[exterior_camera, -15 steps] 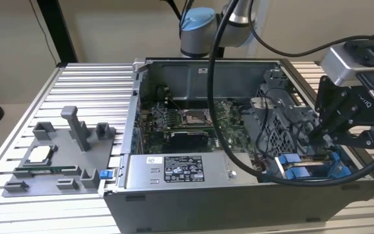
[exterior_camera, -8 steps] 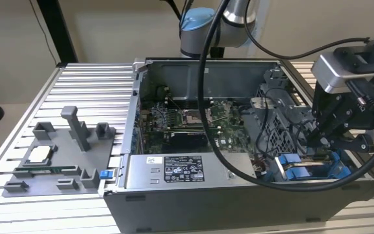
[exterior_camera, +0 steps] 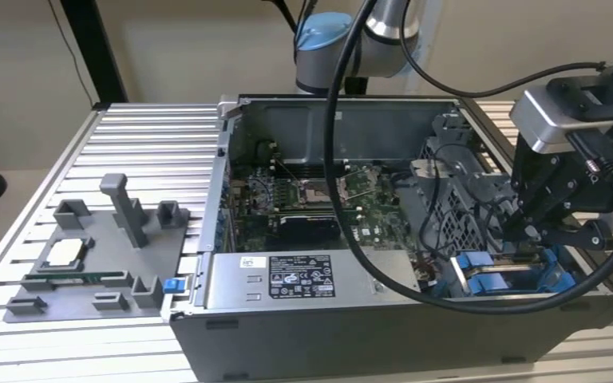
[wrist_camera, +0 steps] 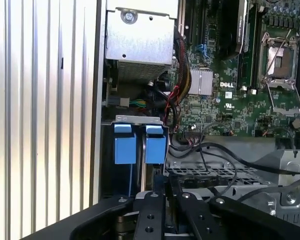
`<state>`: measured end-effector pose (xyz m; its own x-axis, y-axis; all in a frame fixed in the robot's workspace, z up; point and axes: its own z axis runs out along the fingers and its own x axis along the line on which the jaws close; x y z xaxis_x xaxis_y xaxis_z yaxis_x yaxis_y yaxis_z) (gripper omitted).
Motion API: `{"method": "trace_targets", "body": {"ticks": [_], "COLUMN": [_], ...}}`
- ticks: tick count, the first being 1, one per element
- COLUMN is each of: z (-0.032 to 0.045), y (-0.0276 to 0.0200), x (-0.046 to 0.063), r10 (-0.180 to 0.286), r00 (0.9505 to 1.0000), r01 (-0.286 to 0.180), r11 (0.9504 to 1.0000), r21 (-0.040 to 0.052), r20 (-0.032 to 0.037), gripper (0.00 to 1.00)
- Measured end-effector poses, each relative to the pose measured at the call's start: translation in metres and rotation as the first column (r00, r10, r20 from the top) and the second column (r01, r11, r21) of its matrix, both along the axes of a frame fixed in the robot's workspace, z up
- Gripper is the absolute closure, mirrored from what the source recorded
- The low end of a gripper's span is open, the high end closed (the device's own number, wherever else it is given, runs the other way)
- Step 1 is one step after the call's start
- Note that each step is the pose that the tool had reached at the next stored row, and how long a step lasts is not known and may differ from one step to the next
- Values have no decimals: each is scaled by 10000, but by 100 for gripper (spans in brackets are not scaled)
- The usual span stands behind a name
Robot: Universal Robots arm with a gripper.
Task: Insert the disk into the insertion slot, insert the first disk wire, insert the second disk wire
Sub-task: 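Insert the second disk wire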
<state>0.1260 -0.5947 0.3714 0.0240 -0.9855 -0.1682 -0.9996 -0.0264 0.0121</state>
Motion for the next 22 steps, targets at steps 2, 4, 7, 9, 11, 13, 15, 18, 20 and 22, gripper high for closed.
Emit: {"method": "trace_targets", "body": {"ticks": [2,4,7,9,11,13,15,18,20,22], "z": [-1,-3,-8,-9,-9,-9,-9,-11,-21,-41], "y": [0,0,0,0,0,0,0,0,1,0], "x": [0,-1,-5,-5,-4,-5,-5,-5,-5,-6], "r10": [0,1,0,0,1,1,0,0,0,-1], "r00": [10000,10000,9999,9999,9999,9999,9999,9999,9998,9998], "r01": [0,-1,0,0,-1,-1,0,0,0,1], "r11": [10000,10000,10000,10000,10000,10000,10000,10000,10000,10000], "r21": [0,2,5,3,3,4,4,3,3,5], "r20": [1,19,112,146,152,158,163,165,177,214], "gripper": [100,100,100,100,100,100,100,100,100,100]}}
